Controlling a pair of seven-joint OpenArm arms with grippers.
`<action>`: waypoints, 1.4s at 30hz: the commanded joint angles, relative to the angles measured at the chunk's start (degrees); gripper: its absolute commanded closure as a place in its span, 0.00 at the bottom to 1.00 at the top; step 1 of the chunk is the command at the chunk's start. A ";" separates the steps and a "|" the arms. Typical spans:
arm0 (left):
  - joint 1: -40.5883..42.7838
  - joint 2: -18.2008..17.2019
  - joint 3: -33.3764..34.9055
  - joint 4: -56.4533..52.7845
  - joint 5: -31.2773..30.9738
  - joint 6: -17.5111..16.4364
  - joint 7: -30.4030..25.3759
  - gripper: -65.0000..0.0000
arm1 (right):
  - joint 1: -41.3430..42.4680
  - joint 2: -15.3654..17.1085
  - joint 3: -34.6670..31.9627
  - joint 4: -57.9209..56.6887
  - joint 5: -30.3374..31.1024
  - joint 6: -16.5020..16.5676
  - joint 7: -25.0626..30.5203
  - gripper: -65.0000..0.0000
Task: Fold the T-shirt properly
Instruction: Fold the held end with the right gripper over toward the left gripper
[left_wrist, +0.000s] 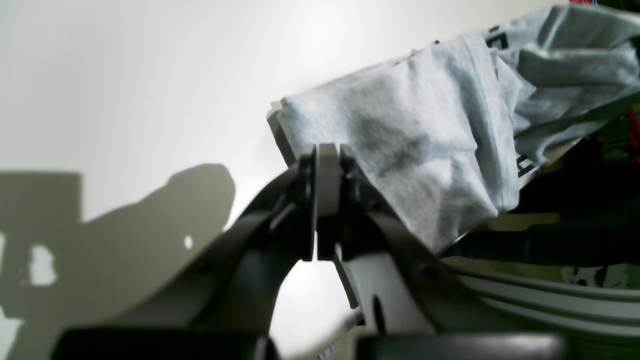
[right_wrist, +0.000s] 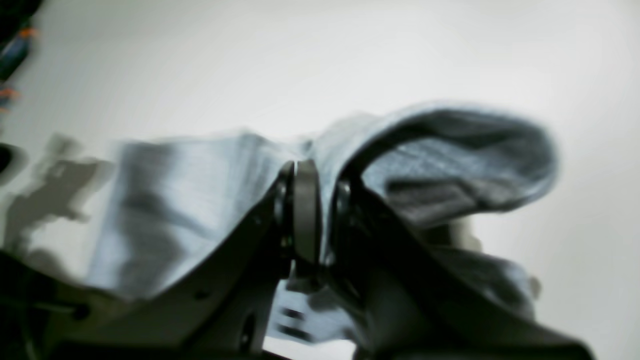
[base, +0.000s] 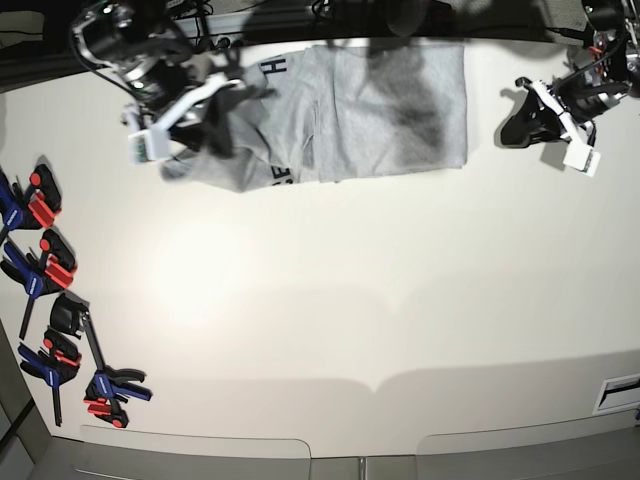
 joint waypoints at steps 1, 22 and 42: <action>0.15 -0.79 -0.37 0.98 -1.40 -0.49 -1.36 1.00 | -0.17 -0.76 -1.70 1.07 0.90 0.39 1.73 1.00; 0.26 -0.81 -0.37 0.98 -1.38 -0.49 -1.31 1.00 | 0.15 -3.13 -46.31 -4.39 -36.52 -12.66 14.69 1.00; 0.24 -0.79 -0.37 0.98 -1.40 -0.49 -1.38 1.00 | 10.08 -4.46 -66.38 -21.00 -45.90 -18.18 15.63 1.00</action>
